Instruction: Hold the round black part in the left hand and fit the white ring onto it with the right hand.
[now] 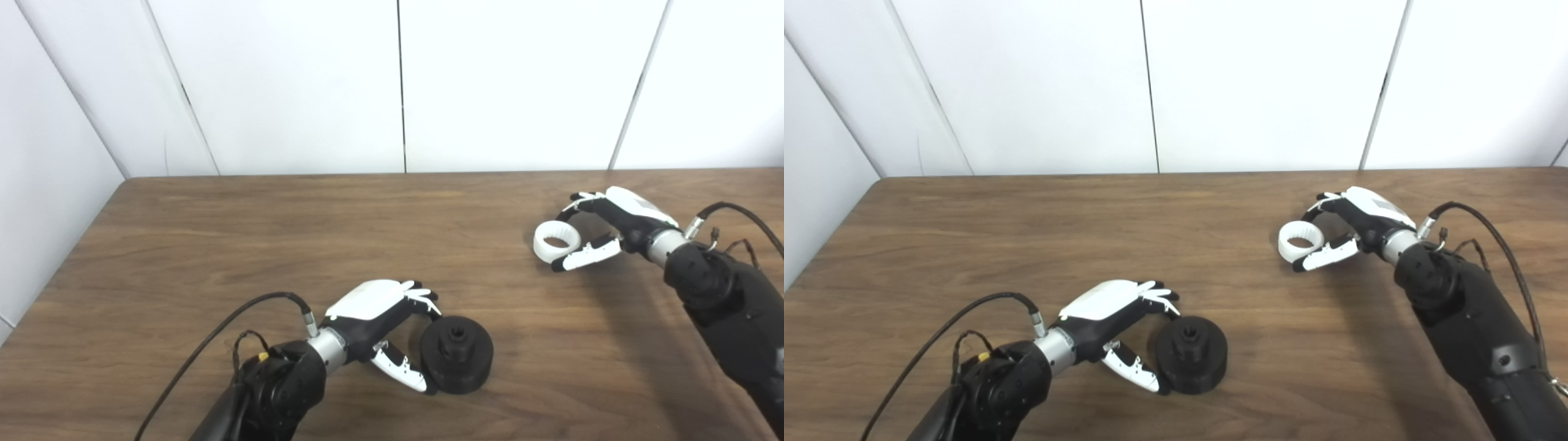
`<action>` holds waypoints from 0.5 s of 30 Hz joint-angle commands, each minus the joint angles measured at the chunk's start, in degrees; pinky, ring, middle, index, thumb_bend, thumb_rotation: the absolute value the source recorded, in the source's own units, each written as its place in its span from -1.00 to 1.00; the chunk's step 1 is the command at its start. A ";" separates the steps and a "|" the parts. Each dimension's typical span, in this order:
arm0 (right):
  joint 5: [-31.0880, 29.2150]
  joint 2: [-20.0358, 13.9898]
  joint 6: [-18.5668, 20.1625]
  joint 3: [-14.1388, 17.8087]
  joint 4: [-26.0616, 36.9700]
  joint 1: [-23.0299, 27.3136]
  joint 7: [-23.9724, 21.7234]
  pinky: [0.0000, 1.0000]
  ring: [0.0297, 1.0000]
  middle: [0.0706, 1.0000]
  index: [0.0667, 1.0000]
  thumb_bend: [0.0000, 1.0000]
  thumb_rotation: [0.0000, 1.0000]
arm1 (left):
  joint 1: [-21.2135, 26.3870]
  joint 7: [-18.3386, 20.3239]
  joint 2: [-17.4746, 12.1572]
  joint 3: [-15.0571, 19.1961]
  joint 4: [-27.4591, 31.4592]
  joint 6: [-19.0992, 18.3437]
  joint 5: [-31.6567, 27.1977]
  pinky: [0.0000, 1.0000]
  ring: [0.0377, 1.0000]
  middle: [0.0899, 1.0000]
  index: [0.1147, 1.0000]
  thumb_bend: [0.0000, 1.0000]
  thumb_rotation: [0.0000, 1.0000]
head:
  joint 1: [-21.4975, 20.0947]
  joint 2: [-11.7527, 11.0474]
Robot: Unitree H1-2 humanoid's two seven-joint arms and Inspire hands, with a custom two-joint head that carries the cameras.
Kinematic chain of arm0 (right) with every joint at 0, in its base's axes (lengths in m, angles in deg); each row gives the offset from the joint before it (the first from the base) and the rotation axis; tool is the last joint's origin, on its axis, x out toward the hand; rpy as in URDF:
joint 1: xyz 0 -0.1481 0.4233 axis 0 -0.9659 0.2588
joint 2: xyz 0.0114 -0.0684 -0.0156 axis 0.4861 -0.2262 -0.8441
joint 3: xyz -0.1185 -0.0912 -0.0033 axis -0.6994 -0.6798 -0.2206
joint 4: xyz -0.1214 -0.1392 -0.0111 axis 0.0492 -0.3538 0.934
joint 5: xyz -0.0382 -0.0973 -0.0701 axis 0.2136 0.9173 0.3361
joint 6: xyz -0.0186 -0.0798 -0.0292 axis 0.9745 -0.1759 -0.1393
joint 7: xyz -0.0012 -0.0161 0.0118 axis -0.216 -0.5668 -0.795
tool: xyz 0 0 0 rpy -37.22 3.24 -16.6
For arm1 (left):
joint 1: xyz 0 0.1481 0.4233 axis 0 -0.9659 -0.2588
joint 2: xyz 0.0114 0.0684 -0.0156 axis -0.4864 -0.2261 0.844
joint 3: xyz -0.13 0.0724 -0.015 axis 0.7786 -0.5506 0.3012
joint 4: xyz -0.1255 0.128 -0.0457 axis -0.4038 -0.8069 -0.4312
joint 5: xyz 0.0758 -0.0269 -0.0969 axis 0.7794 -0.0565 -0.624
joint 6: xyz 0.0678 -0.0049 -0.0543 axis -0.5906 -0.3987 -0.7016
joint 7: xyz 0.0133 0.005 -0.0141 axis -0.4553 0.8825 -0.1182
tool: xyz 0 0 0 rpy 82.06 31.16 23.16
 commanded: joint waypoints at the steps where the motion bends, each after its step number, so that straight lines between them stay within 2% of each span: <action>1: 0.05 -0.15 -0.66 0.51 0.89 2.58 1.00 1.00 1.00 0.89 0.43 0.86 -0.19 | 1.62 -0.46 -0.08 0.28 1.28 0.18 -0.03 1.00 1.00 0.87 0.36 0.75 -0.39 | 0.02 0.07; 8: 0.18 0.31 -1.15 0.74 0.07 2.76 1.94 1.00 1.00 0.88 0.42 0.87 -0.19 | 1.55 -0.31 -0.14 0.24 1.62 0.09 0.09 1.00 1.00 0.86 0.35 0.75 -0.41 | 0.14 0.03; 15: 0.42 0.49 -1.03 0.91 0.23 2.66 2.22 1.00 1.00 0.87 0.38 0.81 -0.25 | 1.57 -0.24 -0.29 0.17 1.54 0.17 0.22 1.00 1.00 0.87 0.36 0.75 -0.39 | 0.04 0.17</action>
